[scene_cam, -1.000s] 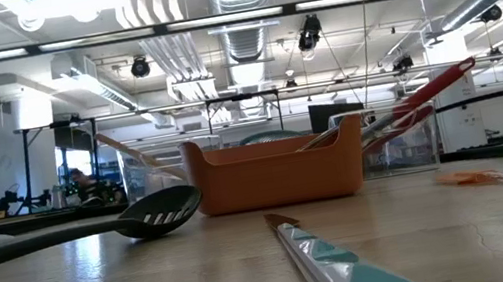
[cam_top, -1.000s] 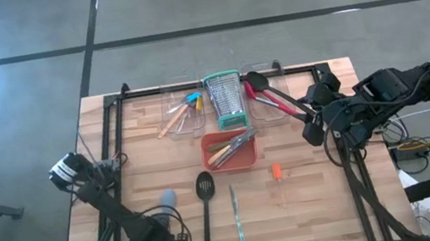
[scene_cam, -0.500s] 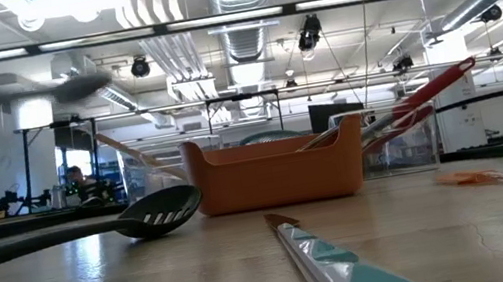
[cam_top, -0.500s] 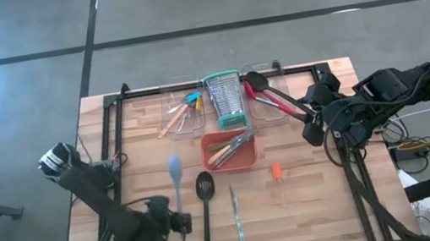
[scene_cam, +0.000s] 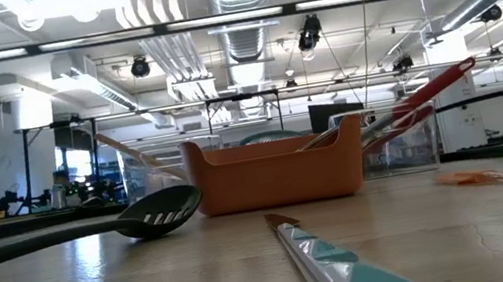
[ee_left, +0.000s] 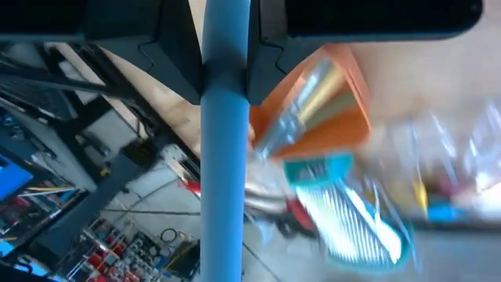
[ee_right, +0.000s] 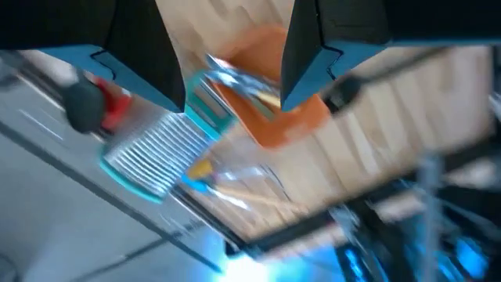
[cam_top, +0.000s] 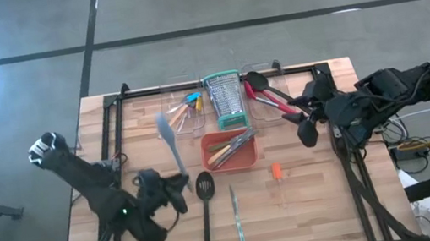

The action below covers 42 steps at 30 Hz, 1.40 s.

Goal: Pick & Place Kitchen Items
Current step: Put the gray serving spoon into the right transparent bin

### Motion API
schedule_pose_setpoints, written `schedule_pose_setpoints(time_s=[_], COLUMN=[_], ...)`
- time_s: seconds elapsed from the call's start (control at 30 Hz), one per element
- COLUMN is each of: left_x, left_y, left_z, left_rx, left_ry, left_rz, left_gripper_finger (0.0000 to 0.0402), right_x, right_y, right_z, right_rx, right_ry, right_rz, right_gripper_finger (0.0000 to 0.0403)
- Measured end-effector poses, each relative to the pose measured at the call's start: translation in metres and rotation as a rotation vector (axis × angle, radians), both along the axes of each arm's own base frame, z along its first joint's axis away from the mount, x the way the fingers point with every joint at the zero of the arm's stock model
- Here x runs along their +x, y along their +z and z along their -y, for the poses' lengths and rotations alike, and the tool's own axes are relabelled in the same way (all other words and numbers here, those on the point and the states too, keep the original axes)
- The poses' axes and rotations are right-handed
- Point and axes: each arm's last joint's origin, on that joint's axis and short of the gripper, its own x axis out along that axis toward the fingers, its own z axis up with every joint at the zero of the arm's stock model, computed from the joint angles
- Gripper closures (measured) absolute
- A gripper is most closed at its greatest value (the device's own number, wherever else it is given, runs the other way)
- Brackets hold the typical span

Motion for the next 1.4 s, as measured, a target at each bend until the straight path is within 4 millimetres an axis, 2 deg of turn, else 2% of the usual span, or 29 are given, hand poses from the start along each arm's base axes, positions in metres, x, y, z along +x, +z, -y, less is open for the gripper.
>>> schedule_pose_setpoints(time_s=[0.23,0.4,0.57,0.83,1.0,1.17,1.4], left_x=[0.000,0.010,0.029,0.059,0.077,0.089,0.100], left_y=[0.038,0.061,0.073,0.076,0.072,0.074,0.071], left_z=[-0.041,-0.070,-0.098,-0.136,-0.150,-0.151,-0.152], left_rx=[0.231,0.354,0.411,0.448,0.448,0.493,0.529], left_ry=[-0.052,-0.197,-0.409,-0.580,-0.667,-0.756,-0.791], left_rz=[-0.097,-0.140,-0.050,0.072,0.142,0.253,0.305], left_gripper_finger=[0.0326,0.0326,0.0326,0.0326,0.0326,0.0326,0.0326], right_x=[0.026,0.056,0.080,0.101,0.102,0.102,0.103], right_y=[0.012,0.009,0.000,0.003,0.007,0.009,0.010], right_z=[-0.010,-0.020,-0.029,-0.042,-0.043,-0.040,-0.034], right_rx=[-0.007,-0.060,-0.057,-0.093,-0.103,-0.104,-0.070], right_ry=[0.049,0.090,0.093,0.182,0.194,0.188,0.151], right_rz=[0.177,0.214,0.233,0.331,0.358,0.375,0.390], right_gripper_finger=[0.0217,0.0225,0.0231,0.0228,0.0229,0.0231,0.0214])
